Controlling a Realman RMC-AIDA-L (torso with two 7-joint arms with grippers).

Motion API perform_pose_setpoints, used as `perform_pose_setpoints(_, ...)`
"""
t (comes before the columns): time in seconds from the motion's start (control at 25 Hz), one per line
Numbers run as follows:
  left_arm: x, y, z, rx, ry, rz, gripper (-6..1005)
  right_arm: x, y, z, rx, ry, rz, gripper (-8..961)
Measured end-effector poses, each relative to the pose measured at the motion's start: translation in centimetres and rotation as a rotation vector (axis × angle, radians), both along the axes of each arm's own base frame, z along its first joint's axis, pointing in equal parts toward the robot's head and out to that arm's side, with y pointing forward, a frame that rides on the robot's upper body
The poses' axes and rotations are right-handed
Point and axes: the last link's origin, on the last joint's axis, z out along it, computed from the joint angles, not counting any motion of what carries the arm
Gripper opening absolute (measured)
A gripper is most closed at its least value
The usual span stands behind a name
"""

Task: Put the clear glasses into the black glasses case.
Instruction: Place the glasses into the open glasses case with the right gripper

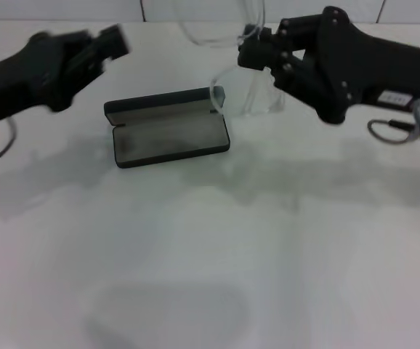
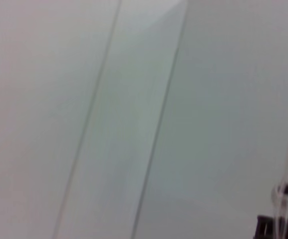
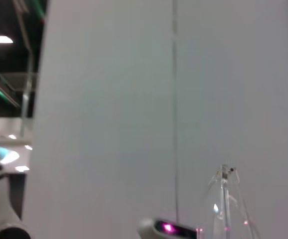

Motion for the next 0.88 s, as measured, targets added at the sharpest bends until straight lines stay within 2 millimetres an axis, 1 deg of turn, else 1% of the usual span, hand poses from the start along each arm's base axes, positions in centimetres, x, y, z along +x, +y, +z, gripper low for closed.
perform_pose_setpoints(0.04, -1.0, -0.4, 0.5, 0.006, 0.02, 0.029, 48, -0.1, 0.6, 0.4, -0.004, -0.032, -0.014, 71)
perform_pose_setpoints(0.12, -2.2, -1.0, 1.2, 0.015, 0.055, 0.065, 49, -0.7, 2.0, 1.1, -0.018, -0.135, -0.047, 71)
perform_pose_setpoints(0.16, -2.7, -1.4, 1.6, 0.018, 0.078, 0.078, 49, -1.2, 2.9, 1.2, -0.025, -0.234, -0.065, 71)
perform_pose_setpoints(0.28, -3.4, -2.2, 1.9, 0.009, 0.167, 0.08, 49, -2.9, 4.9, 1.2, -0.027, -0.468, -0.089, 71)
perform_pose_setpoints(0.4, -3.6, -2.8, 1.3, -0.021, 0.263, 0.062, 49, -4.8, 6.6, 0.7, -0.022, -0.646, -0.103, 71)
perform_pose_setpoints(0.44, -3.5, -2.9, 0.9, -0.036, 0.291, 0.055, 51, -5.5, 7.1, 0.3, -0.015, -0.712, -0.101, 71)
perform_pose_setpoints(0.64, -2.9, -2.8, -0.8, -0.079, 0.362, 0.018, 60, -7.6, 8.2, -2.1, 0.013, -0.947, -0.063, 71)
perform_pose_setpoints(0.68, -2.9, -2.8, -0.9, -0.083, 0.368, 0.016, 62, -8.4, 8.4, -3.2, 0.029, -1.032, -0.036, 71)
perform_pose_setpoints(0.72, -2.9, -2.8, -0.9, -0.083, 0.368, 0.016, 62, -8.4, 8.4, -3.2, 0.029, -1.032, -0.036, 71)
perform_pose_setpoints(0.84, -2.9, -2.8, -1.0, -0.084, 0.37, 0.016, 62, -9.4, 8.6, -5.1, 0.071, -1.161, 0.021, 72)
perform_pose_setpoints(0.88, -2.9, -2.8, -1.0, -0.085, 0.37, 0.015, 62, -9.6, 8.7, -6.2, 0.114, -1.245, 0.061, 72)
